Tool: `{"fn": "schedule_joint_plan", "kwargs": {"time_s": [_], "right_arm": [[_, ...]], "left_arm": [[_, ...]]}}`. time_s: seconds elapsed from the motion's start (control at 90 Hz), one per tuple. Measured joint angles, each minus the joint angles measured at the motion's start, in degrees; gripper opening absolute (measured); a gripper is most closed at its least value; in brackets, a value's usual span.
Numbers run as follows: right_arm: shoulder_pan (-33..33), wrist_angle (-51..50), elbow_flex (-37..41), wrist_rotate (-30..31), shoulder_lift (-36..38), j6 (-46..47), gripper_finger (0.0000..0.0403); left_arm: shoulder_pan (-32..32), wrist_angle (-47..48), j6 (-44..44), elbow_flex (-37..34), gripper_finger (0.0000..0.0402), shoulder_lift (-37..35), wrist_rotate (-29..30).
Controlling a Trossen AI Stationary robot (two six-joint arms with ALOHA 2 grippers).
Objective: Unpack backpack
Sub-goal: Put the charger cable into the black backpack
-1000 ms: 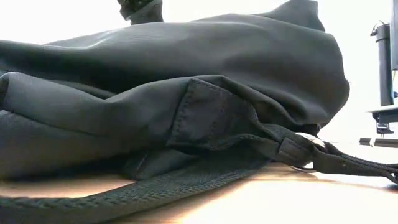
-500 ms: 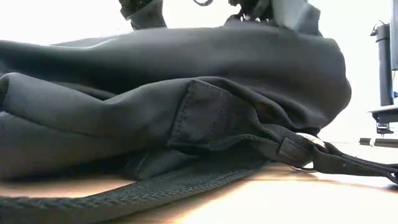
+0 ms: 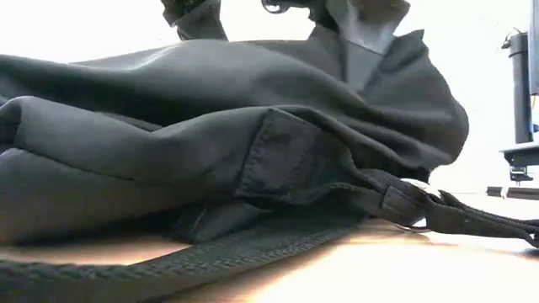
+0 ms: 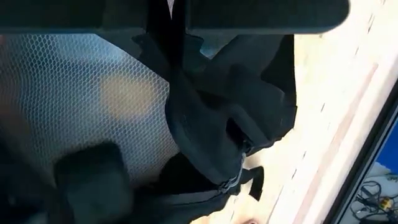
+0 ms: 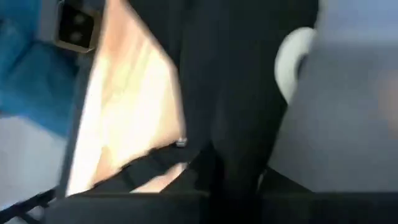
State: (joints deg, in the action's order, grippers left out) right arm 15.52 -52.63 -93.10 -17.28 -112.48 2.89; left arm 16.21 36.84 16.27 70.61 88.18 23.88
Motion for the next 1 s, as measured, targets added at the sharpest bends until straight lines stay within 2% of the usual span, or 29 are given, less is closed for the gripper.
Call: {"fn": "schedule_joint_plan", "kwargs": {"time_s": [0.111, 0.178, 0.244, 0.411, 0.467, 0.533, 0.633, 0.767, 0.822, 1.0], "right_arm": [[-0.1, -0.7, 0.0, 7.0, 4.7, 1.0, 0.0004], [0.2, -1.0, 0.0, 13.8, 7.7, 1.2, 0.0002], [0.7, -1.9, 0.0, 23.4, 10.0, 1.5, 0.0002], [4.1, -5.6, 0.0, 53.7, 13.1, 0.6, 0.0001], [5.4, -6.4, 0.0, 60.0, 13.4, -0.4, 0.0001], [6.5, -7.0, 0.0, 65.0, 13.4, -1.4, 0.0000], [6.9, -7.0, 0.0, 63.8, 13.8, -1.4, 0.0000], [5.2, -7.6, 0.0, 51.6, 13.1, 1.1, 0.0000], [4.7, -8.1, 0.0, 48.6, 12.6, 1.4, 0.0000], [4.5, -11.4, 0.0, 46.9, 11.7, 1.8, 0.0012]], "left_arm": [[0.0, -0.4, 0.0, 0.0, 0.0000, 0.0, -1.6], [0.0, -0.9, 0.0, 0.0, 0.0000, 0.0, -2.1], [0.0, -1.6, 0.0, 0.0, 0.0000, 0.0, -2.3], [0.0, -2.0, 0.0, 0.1, 0.0000, 0.0, -2.3], [0.0, -1.9, 0.0, 0.1, 0.0000, -0.1, -2.3], [0.0, -2.0, 0.0, 0.1, 0.0000, -0.2, -1.2], [0.3, -1.8, 0.4, 0.1, 0.0000, -1.6, 2.0], [0.5, -2.3, 1.5, 0.2, 0.0000, -3.2, 4.4], [0.6, -2.5, 1.5, 0.2, 0.0000, -3.6, 4.5], [1.7, -2.8, 1.4, 0.2, 0.0000, -3.7, 4.8]]}}
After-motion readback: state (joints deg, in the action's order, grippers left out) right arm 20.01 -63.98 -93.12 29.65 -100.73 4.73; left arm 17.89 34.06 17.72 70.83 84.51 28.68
